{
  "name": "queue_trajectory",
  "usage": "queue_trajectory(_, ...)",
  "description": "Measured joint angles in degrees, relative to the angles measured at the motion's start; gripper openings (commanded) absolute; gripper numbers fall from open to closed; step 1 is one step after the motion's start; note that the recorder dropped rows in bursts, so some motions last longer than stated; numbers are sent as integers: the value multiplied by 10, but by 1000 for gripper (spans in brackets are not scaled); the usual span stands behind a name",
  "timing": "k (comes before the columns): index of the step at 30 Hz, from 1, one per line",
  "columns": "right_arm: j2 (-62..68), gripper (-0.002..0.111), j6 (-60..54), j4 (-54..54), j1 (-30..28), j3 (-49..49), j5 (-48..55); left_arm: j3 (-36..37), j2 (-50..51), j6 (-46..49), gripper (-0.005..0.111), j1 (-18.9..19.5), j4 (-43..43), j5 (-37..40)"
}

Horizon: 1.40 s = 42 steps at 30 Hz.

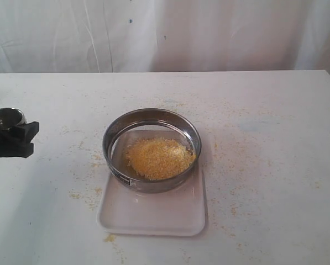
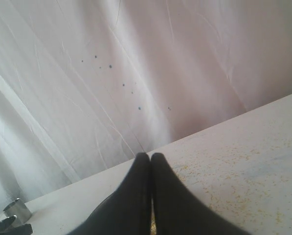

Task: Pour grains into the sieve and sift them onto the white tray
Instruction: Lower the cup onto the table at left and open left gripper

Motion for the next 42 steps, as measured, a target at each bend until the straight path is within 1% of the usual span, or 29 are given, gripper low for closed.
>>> queue_trajectory(2, 0, 0, 0, 0, 0, 0, 0, -4, 33, 7, 0, 0, -4, -25)
queue_trajectory(6, 0, 0, 0, 0, 0, 0, 0, -27, 78, 13, 0, 0, -8, -44)
queue_trajectory(18, 0, 0, 0, 0, 0, 0, 0, -86, 173, 15, 0, 0, 1, -55)
queue_trajectory(22, 0, 0, 0, 0, 0, 0, 0, -99, 196, 15, 1, 0, 2, -75)
queue_trajectory(23, 0, 0, 0, 0, 0, 0, 0, -101, 199, 15, 5, 0, 2, -79)
queue_trajectory(25, 0, 0, 0, 0, 0, 0, 0, -100, 200, 15, 26, 0, 2, -84)
queue_trajectory(26, 0, 0, 0, 0, 0, 0, 0, -100, 201, 15, 47, 0, 2, -87)
queue_trajectory(27, 0, 0, 0, 0, 0, 0, 0, -100, 202, 15, 60, 0, 2, -92)
queue_trajectory(28, 0, 0, 0, 0, 0, 0, 0, -100, 204, 15, 83, 0, 2, -94)
queue_trajectory(29, 0, 0, 0, 0, 0, 0, 0, -100, 204, 15, 95, 0, 2, -95)
queue_trajectory(30, 0, 0, 0, 0, 0, 0, 0, -100, 204, 15, 102, -1, 1, -96)
queue_trajectory(31, 0, 0, 0, 0, 0, 0, 0, -100, 204, 20, 103, -5, -1, -100)
queue_trajectory(34, 0, 0, 0, 0, 0, 0, 0, -100, 204, 25, 100, -16, -3, -102)
queue_trajectory(39, 0, 0, 0, 0, 0, 0, 0, -96, 203, 32, 98, -19, -7, -104)
queue_trajectory(42, 0, 0, 0, 0, 0, 0, 0, -81, 190, 59, 98, -19, -20, -104)
